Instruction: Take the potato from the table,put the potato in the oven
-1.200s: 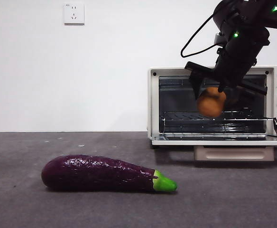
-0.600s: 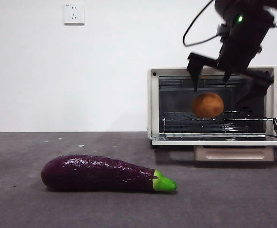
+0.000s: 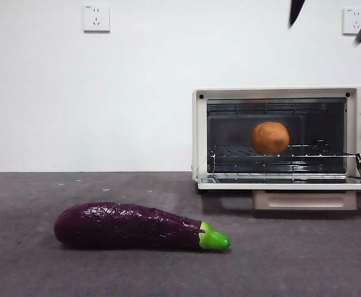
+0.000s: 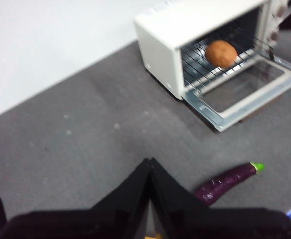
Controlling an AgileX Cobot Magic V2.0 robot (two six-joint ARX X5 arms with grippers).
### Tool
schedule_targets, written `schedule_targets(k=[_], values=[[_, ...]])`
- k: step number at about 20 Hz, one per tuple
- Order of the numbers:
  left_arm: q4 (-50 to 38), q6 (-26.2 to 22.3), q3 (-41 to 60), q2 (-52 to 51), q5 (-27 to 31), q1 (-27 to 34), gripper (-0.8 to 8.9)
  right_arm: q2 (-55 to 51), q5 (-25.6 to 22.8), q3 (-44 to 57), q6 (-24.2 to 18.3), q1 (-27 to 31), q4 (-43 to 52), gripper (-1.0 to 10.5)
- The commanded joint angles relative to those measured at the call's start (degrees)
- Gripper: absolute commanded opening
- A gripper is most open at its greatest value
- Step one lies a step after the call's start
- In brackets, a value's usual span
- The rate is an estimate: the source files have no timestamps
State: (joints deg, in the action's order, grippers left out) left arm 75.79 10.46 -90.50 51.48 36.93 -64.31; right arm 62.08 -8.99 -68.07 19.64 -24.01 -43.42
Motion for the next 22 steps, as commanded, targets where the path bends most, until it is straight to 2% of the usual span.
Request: schedule_targets(k=[1,3,5,7,9,10,16,22], values=[[-0.3,1.2,0.2,3.2,0.1,-0.2,-0.06,-5.6,0.0,-0.3,-0.8,-0.8,-3.0,5.0],[-0.3,1.9,0.2,6.2,0.1,-0.1,-0.06,-9.7,0.3,-0.3,-0.7,-1.3,-6.1,4.9],[-0.3,2.7,0.2,9.3,0.1,0.2,-0.08,-13.3,0.7,-0.3,-0.7,-1.7,-9.2,4.1],[-1.0,2.7,0.2,12.5,-0.3,1.1,-0.09,-16.4,0.7,-0.3,-0.5,-1.9,-12.3,2.7],[-2.8,2.5,0.2,15.4,-3.2,2.7,-0.09,-19.6,0.6,-0.3,-0.5,-1.9,-15.2,0.8],[-4.0,2.3,0.2,16.5,-5.3,3.5,-0.09,-21.0,0.6,-0.3,-0.4,-1.9,-16.3,0.4],[-14.3,-1.1,0.2,22.6,-22.5,12.8,-0.09,-29.5,0.5,-0.3,-0.3,-1.9,-21.8,0.3],[-21.4,-2.1,0.2,29.8,-46.5,25.5,-0.09,-36.2,-1.8,-0.3,-0.1,-1.9,-26.6,0.3]])
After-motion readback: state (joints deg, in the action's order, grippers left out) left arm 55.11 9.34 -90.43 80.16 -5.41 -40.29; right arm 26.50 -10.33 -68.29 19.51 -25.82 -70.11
